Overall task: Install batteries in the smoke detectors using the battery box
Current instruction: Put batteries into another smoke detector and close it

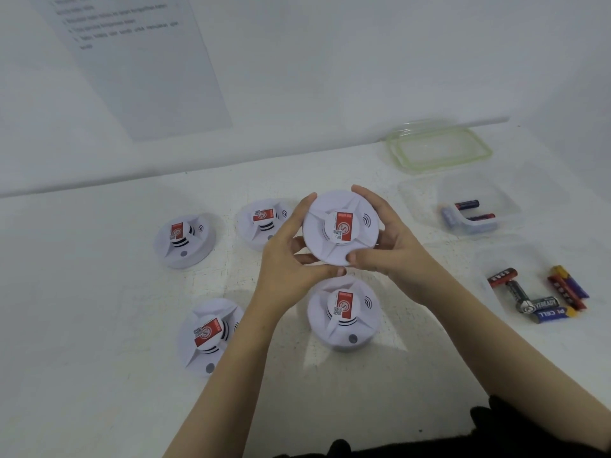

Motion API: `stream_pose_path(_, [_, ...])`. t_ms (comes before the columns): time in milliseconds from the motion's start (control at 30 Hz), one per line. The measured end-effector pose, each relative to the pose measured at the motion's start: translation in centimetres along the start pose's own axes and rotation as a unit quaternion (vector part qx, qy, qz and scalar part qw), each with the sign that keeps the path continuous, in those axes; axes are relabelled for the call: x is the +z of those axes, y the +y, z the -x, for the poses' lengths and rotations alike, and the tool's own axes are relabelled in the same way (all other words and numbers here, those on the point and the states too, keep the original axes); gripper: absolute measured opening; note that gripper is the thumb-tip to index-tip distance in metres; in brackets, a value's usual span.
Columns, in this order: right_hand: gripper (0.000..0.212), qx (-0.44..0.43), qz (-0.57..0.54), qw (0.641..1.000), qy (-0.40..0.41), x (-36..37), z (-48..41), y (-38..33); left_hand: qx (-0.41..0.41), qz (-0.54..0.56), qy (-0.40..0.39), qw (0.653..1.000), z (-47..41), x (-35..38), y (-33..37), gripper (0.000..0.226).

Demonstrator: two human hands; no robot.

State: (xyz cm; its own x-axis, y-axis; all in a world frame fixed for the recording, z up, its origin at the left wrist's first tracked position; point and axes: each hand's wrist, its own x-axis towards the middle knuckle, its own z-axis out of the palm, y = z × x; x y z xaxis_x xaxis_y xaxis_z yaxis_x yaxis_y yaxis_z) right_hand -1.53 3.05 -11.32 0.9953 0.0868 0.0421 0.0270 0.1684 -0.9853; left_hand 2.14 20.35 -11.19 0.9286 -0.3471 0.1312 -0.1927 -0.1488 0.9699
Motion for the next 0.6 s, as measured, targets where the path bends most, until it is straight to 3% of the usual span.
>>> stream_pose_path(600, [0.084, 0.017, -0.001, 1.0, 0.024, -0.4, -0.6, 1.0, -0.011, 0.02, 0.006, 1.0, -1.0, 0.6, -2.1, 0.092])
